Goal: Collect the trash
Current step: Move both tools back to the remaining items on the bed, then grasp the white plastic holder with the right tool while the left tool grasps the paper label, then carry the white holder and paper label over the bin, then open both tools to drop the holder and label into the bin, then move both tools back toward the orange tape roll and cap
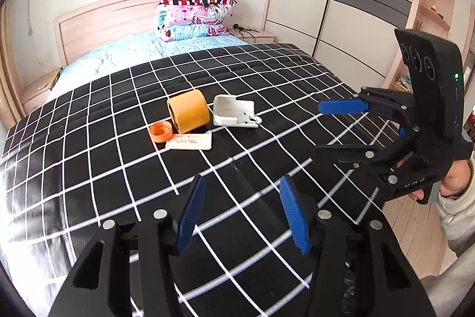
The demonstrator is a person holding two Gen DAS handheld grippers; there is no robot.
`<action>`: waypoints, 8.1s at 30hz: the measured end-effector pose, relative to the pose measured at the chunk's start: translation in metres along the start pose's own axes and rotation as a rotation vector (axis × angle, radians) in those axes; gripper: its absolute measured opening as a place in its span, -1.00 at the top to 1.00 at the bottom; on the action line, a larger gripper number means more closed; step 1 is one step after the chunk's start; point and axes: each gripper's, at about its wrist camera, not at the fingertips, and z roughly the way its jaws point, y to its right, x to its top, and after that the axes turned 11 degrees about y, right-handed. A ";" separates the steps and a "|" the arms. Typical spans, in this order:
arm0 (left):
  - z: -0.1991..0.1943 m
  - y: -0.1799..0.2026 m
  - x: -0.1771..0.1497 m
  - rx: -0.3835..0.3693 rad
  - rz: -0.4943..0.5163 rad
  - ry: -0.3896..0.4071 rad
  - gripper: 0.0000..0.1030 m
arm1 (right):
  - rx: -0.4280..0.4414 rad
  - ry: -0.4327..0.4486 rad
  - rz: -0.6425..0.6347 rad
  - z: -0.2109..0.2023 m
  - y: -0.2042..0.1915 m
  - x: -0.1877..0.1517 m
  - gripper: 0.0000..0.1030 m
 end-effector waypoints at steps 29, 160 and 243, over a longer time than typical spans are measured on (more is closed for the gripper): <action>0.099 -0.027 0.014 0.063 0.081 -0.127 0.63 | 0.023 -0.096 -0.042 0.100 0.037 0.022 -0.57; -0.071 0.085 -0.155 -0.140 -0.133 -0.207 0.94 | 0.221 -0.220 0.051 -0.064 -0.124 -0.146 0.87; -0.049 -0.001 -0.027 0.135 0.029 0.008 -0.16 | 0.104 -0.055 0.019 -0.038 -0.043 -0.044 0.39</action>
